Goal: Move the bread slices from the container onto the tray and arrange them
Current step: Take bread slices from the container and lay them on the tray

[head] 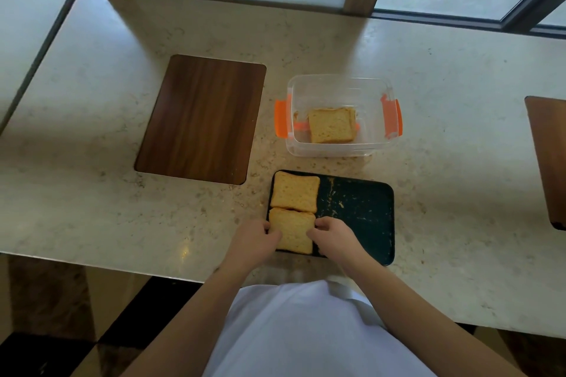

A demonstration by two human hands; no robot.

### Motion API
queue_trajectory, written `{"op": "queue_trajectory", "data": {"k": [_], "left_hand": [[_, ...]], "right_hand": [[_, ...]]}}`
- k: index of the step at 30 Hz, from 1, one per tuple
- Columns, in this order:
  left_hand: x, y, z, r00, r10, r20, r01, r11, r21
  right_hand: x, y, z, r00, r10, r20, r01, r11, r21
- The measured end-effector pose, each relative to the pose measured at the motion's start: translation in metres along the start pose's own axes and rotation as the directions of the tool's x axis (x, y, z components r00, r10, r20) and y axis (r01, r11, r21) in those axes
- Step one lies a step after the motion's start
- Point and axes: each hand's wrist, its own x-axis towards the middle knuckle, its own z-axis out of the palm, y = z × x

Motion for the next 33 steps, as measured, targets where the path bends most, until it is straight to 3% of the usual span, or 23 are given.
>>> {"op": "queue_trajectory", "data": {"k": [7,9,11,14,20,30,33], "left_hand": [[-0.006,0.008,0.001,1.0,-0.011,-0.026,0.012,0.999,0.048],[-0.01,0.012,0.004,0.991,0.07,-0.111,-0.03,0.945,0.325],[-0.011,0.013,0.009,0.961,0.238,-0.141,-0.118,0.814,0.569],[-0.008,0.011,0.015,0.944,0.328,-0.017,-0.227,0.689,0.688],[-0.002,0.0,0.018,0.914,0.398,0.081,-0.327,0.602,0.728],[-0.004,0.003,0.027,0.932,0.348,0.099,-0.306,0.612,0.729],[-0.004,0.014,0.025,0.935,0.341,0.091,-0.307,0.656,0.689]], "right_hand": [[-0.002,-0.003,-0.003,1.0,-0.001,0.009,0.001,0.999,-0.047],[-0.006,-0.006,-0.003,0.997,-0.073,-0.029,0.068,0.985,-0.156],[-0.01,-0.007,-0.001,0.971,-0.228,-0.077,0.194,0.93,-0.312],[-0.012,-0.009,0.002,0.913,-0.407,-0.034,0.338,0.8,-0.496],[-0.012,-0.006,0.005,0.899,-0.434,0.061,0.376,0.691,-0.617],[-0.004,-0.003,0.004,0.9,-0.428,0.084,0.384,0.685,-0.619],[-0.002,-0.007,-0.004,0.901,-0.42,0.104,0.397,0.707,-0.585]]}}
